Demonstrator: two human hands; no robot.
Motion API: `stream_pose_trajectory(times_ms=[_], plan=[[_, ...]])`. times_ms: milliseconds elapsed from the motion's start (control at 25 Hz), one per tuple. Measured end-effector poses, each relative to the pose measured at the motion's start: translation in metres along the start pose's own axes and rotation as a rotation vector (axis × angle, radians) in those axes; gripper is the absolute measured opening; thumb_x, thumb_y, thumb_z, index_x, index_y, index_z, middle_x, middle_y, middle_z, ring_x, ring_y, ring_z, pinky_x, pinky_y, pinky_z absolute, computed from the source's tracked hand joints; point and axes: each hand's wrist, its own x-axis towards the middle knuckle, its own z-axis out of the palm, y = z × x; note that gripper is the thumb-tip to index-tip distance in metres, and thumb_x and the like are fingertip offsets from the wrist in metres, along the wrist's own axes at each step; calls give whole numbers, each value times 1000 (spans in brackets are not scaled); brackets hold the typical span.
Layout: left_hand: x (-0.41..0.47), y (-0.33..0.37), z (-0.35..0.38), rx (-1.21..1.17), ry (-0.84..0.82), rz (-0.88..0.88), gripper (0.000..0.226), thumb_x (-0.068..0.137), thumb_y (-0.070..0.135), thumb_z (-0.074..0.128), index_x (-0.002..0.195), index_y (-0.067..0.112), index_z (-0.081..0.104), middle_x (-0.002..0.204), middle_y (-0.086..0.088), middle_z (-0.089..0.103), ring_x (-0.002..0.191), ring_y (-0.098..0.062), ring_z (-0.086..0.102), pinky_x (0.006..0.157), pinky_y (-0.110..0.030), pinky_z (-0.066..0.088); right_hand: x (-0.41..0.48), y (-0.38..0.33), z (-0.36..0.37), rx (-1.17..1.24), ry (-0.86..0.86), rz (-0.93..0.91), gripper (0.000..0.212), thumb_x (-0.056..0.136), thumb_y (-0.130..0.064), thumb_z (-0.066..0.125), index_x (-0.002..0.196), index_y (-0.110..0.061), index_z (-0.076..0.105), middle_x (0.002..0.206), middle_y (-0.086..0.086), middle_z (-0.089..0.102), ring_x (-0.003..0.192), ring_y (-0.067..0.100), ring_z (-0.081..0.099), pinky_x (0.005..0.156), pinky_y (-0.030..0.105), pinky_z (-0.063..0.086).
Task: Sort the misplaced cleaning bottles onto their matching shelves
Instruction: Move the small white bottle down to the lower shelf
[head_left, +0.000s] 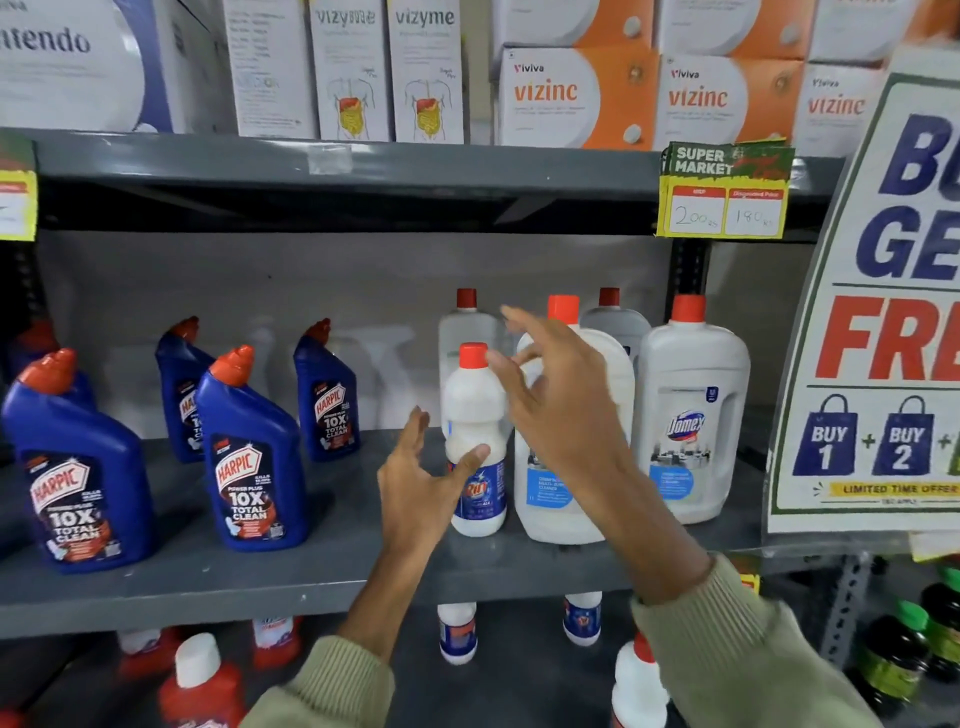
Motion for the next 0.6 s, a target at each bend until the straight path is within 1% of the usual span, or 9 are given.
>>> stream_pose_trajectory(times_ms=[80,160,200,320,400,440,520,560,600], plan=[[2,-4,3,-61,-83,-23,77,70,37,84,138,22,51,133,3,66,118,-4,62,100,-26,49,29,-6,20,-222,-241,77,48,94,-40,56,130,-9,53,120,13,64,107,31,61,90,41,49],[5,-5,4,-68,-125,0,46,71,33,84,114,27,69,104,7,78,93,-2,73,89,-38,60,41,-8,36,-376,-458,171,46,94,-41,55,121,-4,54,118,19,61,109,38,59,87,43,48],[5,-4,3,-59,-123,11,39,70,32,85,106,25,73,96,7,79,85,-4,74,83,-42,62,41,-9,41,-400,-513,189,43,94,-39,55,118,-3,54,117,20,61,108,39,60,86,43,48],[-1,5,-8,-24,-76,55,37,68,30,87,101,19,76,90,2,80,80,-8,75,76,-43,63,33,-12,38,-298,-442,203,33,94,-31,57,116,-7,59,116,18,63,107,37,59,91,43,49],[-19,7,-24,-5,-40,98,38,65,34,87,99,24,75,84,9,80,77,-8,75,72,-39,63,18,-25,29,-205,-361,166,27,93,-31,58,111,-12,64,109,13,69,103,34,59,90,43,48],[-30,10,-34,-8,-35,131,40,63,38,86,101,29,74,81,17,79,77,-5,75,71,-34,63,10,-33,22,-165,-314,122,25,92,-31,59,108,-14,67,102,9,71,97,30,60,86,41,49],[-58,13,-53,-32,-44,175,47,61,44,84,105,34,72,83,29,76,79,0,74,69,-21,61,-12,-48,10,-64,-246,42,20,90,-31,62,100,-15,69,82,-2,70,76,17,59,71,32,47],[-72,12,-59,-52,-59,173,50,61,45,85,108,33,72,88,29,76,82,0,75,70,-19,60,-23,-55,4,-15,-231,18,18,88,-32,63,95,-16,69,70,-10,63,63,7,53,65,24,42],[-91,7,-64,-74,-74,155,53,61,45,85,111,31,72,92,26,77,85,-2,75,71,-19,60,-39,-60,0,30,-224,16,17,87,-32,64,91,-16,68,60,-16,52,55,4,48,61,16,36]])
